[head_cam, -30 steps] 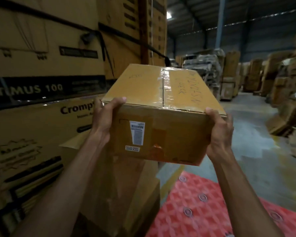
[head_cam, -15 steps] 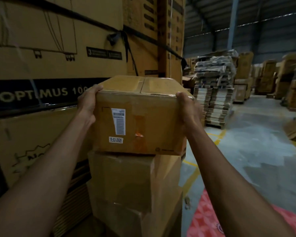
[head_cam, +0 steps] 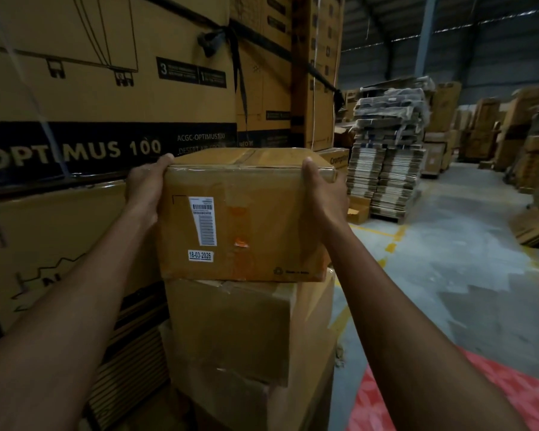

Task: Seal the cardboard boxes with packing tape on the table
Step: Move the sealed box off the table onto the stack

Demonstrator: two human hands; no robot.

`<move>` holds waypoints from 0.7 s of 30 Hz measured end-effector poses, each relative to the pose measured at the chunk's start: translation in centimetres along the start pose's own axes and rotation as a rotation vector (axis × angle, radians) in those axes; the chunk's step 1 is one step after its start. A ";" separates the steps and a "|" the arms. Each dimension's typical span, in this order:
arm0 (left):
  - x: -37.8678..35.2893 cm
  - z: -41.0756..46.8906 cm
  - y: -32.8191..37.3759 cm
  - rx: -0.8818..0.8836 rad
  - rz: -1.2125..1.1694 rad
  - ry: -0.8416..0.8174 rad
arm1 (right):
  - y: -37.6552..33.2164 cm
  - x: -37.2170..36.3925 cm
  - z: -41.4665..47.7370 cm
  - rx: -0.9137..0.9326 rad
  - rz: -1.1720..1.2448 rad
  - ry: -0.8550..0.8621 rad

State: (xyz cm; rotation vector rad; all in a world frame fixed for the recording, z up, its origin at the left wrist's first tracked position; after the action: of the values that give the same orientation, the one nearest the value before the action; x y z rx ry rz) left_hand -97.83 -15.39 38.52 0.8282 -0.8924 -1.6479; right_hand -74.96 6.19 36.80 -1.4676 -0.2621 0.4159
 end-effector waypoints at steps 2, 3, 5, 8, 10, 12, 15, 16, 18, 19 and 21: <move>-0.1 -0.9 1.7 -0.258 0.207 0.170 | 0.2 0.5 0.1 0.001 0.044 -0.010; -0.7 -1.9 2.9 -0.422 0.267 0.192 | 0.3 1.0 0.2 -0.004 0.064 0.000; -3.3 -4.6 5.1 -0.645 0.254 0.117 | 0.8 2.3 0.1 -0.023 0.102 0.058; -8.2 -9.6 6.8 -0.665 0.139 -0.118 | 1.9 5.7 -1.0 -0.029 0.125 0.153; -12.1 -14.0 7.2 -0.630 0.056 -0.282 | 2.8 9.2 -1.8 -0.021 0.125 0.210; -15.9 -18.8 6.9 -0.568 -0.039 -0.419 | 4.0 13.6 -2.6 -0.026 0.114 0.289; -21.3 -26.3 5.2 -0.462 -0.135 -0.623 | 6.2 20.7 -4.5 -0.053 0.092 0.387; -23.3 -29.1 4.2 -0.403 -0.146 -0.708 | 7.3 23.7 -5.5 -0.073 0.074 0.424; -27.4 -36.1 2.3 -0.282 -0.148 -0.888 | 10.1 30.9 -8.3 -0.128 0.054 0.521; -29.2 -40.0 1.3 -0.223 -0.144 -0.973 | 12.0 34.9 -9.9 -0.159 0.043 0.586; -32.0 -48.6 -0.2 -0.131 -0.147 -1.136 | 16.1 43.1 -14.5 -0.227 0.030 0.734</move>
State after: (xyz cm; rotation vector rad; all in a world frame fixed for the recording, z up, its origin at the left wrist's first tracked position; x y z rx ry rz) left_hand -48.96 8.29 17.62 -0.2391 -1.4593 -2.2825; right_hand -31.85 12.28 16.02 -1.7466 0.3100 -0.1511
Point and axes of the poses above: each hand's wrist, its own z-axis towards the middle knuckle, its own x-axis out of the back of the hand, y = z × x, the point moved 3 cm from there along z, towards the middle knuckle, and after that the axes turned 12 degrees about -x, right-handed, at the moved point
